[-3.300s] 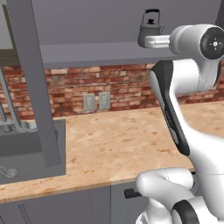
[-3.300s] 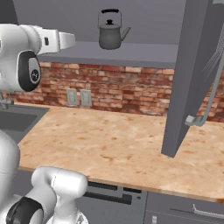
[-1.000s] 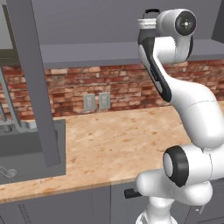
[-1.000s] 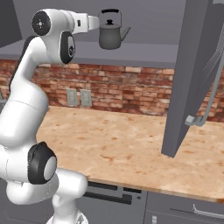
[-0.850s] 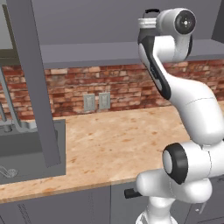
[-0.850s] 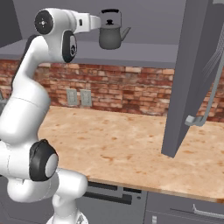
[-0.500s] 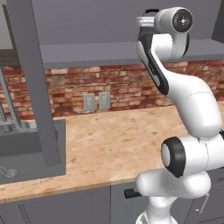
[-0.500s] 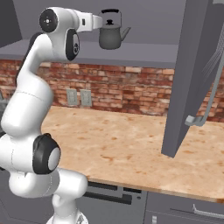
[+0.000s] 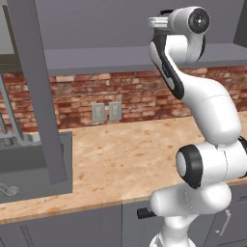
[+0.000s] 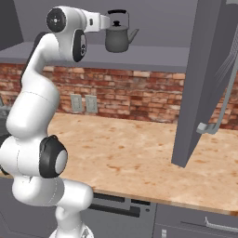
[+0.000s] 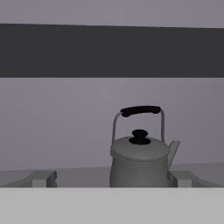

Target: Open the cabinet, pick the kettle from the cabinet, and place it in the sink.

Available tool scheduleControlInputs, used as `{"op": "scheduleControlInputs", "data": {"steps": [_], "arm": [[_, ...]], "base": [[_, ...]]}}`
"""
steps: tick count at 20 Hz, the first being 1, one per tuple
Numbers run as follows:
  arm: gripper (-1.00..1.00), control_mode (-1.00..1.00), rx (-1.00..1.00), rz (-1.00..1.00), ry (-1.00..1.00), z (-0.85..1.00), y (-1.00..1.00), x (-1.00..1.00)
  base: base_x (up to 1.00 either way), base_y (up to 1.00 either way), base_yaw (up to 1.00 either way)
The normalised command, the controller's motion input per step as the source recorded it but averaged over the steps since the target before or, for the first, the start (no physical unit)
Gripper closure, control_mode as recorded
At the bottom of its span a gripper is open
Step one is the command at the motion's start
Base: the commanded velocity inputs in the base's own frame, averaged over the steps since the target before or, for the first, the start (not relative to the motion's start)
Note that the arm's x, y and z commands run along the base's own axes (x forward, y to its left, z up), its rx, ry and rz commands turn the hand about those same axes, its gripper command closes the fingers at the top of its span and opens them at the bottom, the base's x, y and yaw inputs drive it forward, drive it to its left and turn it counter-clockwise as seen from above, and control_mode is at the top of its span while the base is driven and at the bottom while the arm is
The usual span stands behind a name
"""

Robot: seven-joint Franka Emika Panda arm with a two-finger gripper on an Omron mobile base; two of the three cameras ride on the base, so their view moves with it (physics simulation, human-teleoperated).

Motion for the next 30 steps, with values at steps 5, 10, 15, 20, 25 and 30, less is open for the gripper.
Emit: {"op": "scheduleControlInputs", "data": {"steps": [5, 10, 15, 20, 25, 30], "arm": [[-1.0, -1.0, 0.0, 0.02, 0.0, 0.02, 0.0, 0.15], [-1.0, -1.0, 0.0, 0.0, 0.0, 0.0, 0.0, 0.14], [-1.0, -1.0, 0.0, 0.0, 0.0, 0.0, 0.0, 0.14], [-1.0, -1.0, 0.0, 0.0, 0.01, 0.0, 0.0, 0.18], [-1.0, -1.0, 0.0, 0.0, 0.0, 0.0, 0.0, 0.23], [-1.0, -1.0, 0.0, 0.0, 0.0, 0.0, 0.0, 0.22]], "base": [[0.0, 0.0, 0.0], [0.0, 0.0, 0.0], [0.0, 0.0, 0.0], [0.0, 0.0, 0.0], [0.0, 0.0, 0.0], [0.0, 0.0, 0.0]]}}
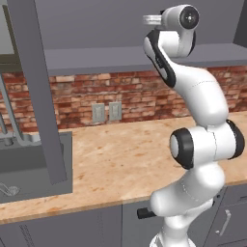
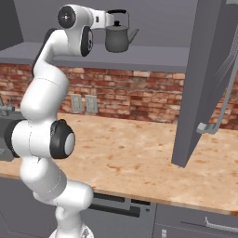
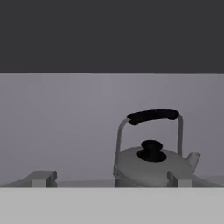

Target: Open the cabinet, pick the kettle from the cabinet, and place it in the sink.

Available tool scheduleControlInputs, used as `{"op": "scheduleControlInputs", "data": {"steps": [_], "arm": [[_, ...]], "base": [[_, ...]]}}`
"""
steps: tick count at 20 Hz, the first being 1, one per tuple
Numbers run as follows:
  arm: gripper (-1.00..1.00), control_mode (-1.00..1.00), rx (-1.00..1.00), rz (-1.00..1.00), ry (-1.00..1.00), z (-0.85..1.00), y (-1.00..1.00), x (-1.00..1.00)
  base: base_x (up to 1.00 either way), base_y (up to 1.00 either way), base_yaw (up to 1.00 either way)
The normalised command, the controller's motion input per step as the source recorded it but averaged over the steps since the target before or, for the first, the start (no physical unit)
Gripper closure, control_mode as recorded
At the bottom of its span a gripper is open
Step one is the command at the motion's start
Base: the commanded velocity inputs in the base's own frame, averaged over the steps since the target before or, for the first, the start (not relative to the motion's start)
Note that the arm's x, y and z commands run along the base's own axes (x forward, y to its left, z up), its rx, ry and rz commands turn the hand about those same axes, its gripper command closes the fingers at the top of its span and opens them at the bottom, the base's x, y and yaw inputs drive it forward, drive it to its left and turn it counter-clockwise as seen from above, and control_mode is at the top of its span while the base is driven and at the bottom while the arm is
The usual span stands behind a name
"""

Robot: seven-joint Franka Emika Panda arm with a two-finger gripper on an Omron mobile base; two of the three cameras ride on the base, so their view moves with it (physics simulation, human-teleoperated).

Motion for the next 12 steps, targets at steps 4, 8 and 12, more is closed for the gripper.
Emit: {"op": "scheduleControlInputs", "data": {"steps": [4, 8, 12], "arm": [[-1.0, -1.0, 0.0, 0.0, 0.01, -0.04, 0.0, 0.18], [-1.0, -1.0, 0.02, 0.0, 0.04, -0.08, -0.02, 0.14], [-1.0, -1.0, 0.03, 0.01, 0.02, -0.06, 0.0, 0.18]], "base": [[0.0, 0.0, 0.0], [0.0, 0.0, 0.0], [0.0, 0.0, 0.0]]}}
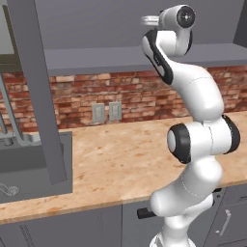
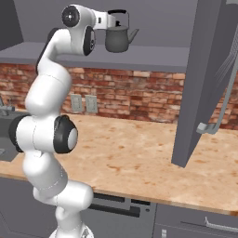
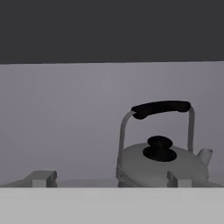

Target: Open the cabinet, pick the kettle from the cabinet, and place it in the sink.

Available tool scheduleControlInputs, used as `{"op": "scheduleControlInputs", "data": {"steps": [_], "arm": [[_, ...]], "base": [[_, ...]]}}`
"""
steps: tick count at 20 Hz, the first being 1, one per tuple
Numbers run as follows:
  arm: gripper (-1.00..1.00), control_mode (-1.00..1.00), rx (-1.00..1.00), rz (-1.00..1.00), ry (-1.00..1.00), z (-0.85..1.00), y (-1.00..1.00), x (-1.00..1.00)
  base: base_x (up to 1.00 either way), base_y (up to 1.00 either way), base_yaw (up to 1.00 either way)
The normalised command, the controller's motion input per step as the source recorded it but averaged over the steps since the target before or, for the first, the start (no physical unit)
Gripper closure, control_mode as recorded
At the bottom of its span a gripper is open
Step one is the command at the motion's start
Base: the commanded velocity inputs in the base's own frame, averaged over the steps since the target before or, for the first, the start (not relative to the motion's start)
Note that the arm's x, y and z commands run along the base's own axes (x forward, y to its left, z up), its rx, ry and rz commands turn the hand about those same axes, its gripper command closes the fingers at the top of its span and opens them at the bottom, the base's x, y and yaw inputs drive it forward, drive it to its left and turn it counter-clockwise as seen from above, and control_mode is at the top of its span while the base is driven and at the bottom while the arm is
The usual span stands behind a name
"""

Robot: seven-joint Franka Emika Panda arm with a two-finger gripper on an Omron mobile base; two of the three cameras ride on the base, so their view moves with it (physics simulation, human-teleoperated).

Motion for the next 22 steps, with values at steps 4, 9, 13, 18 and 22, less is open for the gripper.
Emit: {"op": "scheduleControlInputs", "data": {"steps": [4, 9, 13, 18, 22], "arm": [[-1.0, -1.0, 0.05, 0.04, 0.0, -0.03, 0.0, 0.21], [-1.0, -1.0, 0.04, 0.05, 0.0, 0.0, 0.0, 0.19], [-1.0, -1.0, 0.02, 0.04, 0.0, 0.0, -0.02, 0.19], [-1.0, -1.0, 0.0, 0.03, 0.0, 0.0, -0.01, 0.2], [-1.0, -1.0, 0.0, 0.0, -0.01, 0.04, 0.0, 0.16]], "base": [[0.0, 0.0, 0.0], [0.0, 0.0, 0.0], [0.0, 0.0, 0.0], [0.0, 0.0, 0.0], [0.0, 0.0, 0.0]]}}
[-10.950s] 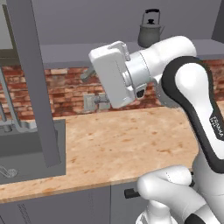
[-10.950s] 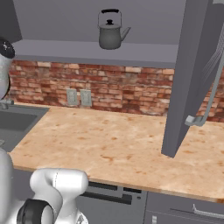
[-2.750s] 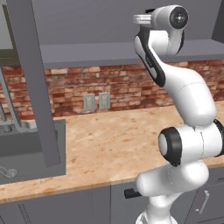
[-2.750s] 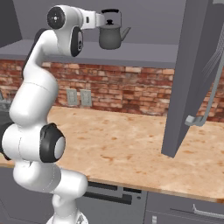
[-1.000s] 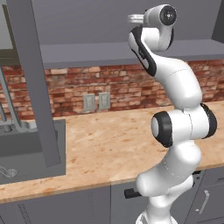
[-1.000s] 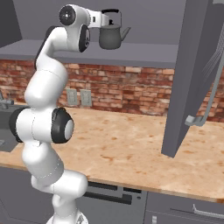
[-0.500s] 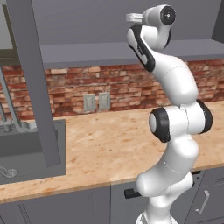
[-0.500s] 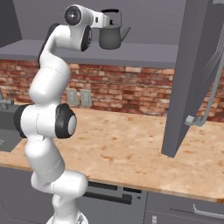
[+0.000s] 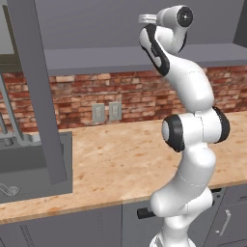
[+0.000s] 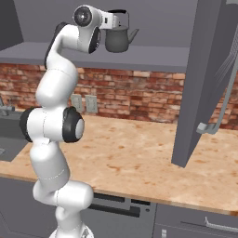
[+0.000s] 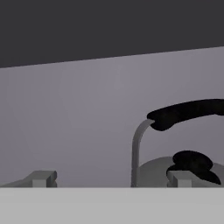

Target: Open the cabinet, pick the kettle from the cabinet, and place it in the sink.

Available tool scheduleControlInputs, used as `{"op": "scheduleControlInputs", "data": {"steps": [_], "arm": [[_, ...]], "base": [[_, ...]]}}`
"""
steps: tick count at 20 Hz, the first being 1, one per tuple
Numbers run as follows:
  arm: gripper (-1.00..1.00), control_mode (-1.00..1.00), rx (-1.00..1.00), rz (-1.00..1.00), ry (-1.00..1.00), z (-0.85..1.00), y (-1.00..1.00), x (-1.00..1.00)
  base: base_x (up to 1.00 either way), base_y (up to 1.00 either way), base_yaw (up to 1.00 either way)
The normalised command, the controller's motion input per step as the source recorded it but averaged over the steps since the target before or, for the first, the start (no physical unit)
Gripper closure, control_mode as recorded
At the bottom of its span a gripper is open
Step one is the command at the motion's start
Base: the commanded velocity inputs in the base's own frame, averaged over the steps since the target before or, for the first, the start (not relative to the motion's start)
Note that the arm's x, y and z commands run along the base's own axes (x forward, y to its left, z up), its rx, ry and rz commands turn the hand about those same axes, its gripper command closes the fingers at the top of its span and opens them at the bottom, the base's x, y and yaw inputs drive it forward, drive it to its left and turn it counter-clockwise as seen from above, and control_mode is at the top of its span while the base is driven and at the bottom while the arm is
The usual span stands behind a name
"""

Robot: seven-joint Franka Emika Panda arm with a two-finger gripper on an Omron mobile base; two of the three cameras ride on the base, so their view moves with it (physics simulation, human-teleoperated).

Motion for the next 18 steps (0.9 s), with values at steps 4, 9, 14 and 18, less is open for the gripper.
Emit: {"op": "scheduleControlInputs", "data": {"steps": [4, 9, 14, 18], "arm": [[-1.0, -1.0, 0.0, 0.0, 0.0, 0.06, 0.0, 0.14], [-1.0, -1.0, 0.0, 0.0, 0.0, 0.02, 0.0, 0.15], [-1.0, -1.0, 0.0, 0.0, 0.0, 0.0, 0.0, 0.14], [-1.0, -1.0, 0.0, 0.0, 0.0, 0.0, 0.0, 0.16]], "base": [[0.0, 0.0, 0.0], [0.0, 0.0, 0.0], [0.0, 0.0, 0.0], [0.0, 0.0, 0.0]]}}
